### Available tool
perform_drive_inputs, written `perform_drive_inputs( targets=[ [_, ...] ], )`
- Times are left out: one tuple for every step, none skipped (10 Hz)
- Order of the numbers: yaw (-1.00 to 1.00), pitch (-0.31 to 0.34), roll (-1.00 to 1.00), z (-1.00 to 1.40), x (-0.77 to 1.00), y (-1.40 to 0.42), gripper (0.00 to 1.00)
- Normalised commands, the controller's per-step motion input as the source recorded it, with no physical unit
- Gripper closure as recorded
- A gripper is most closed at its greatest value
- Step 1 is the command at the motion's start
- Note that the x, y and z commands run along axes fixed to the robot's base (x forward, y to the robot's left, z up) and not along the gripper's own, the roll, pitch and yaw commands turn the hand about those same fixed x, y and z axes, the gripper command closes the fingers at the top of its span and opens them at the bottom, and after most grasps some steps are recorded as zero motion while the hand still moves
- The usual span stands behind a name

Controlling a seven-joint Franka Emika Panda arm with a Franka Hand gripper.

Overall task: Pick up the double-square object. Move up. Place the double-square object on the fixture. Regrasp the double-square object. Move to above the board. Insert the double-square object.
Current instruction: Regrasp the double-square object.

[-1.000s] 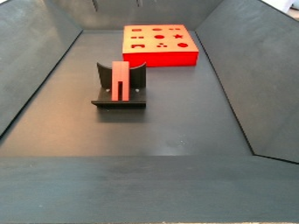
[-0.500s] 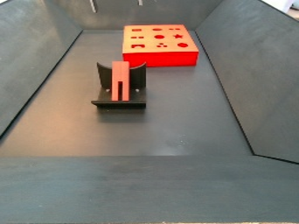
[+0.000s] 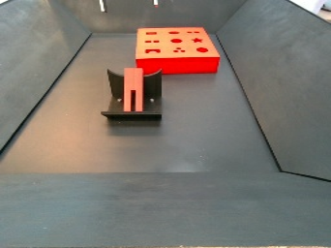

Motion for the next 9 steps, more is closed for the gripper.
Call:
perform_drive_inputs(
  targets=[
    [0.02,-0.018,1.0,0.0,0.01,-0.02,0.0],
    [0.02,-0.005,1.0,-0.01,0.03,-0.02,0.0],
    [0.02,0.012,1.0,0.0,0.04,-0.03,0.0],
    [0.02,0.031,1.0,-0.01,0.05,-0.03,0.0],
    [0.03,0.047,1.0,-0.01,0.06,-0.03,0.0],
    [0.04,0.089,1.0,-0.01,0.07,-0.03,0.0],
    [0.05,0.113,0.84,-0.01,0.08,-0.04,0.0],
    [0.08,0.132,0.57,-0.01,0.09,-0.04,0.0],
    [0.09,0.134,0.44,-0.02,0.1,-0.04,0.0]
  ],
)
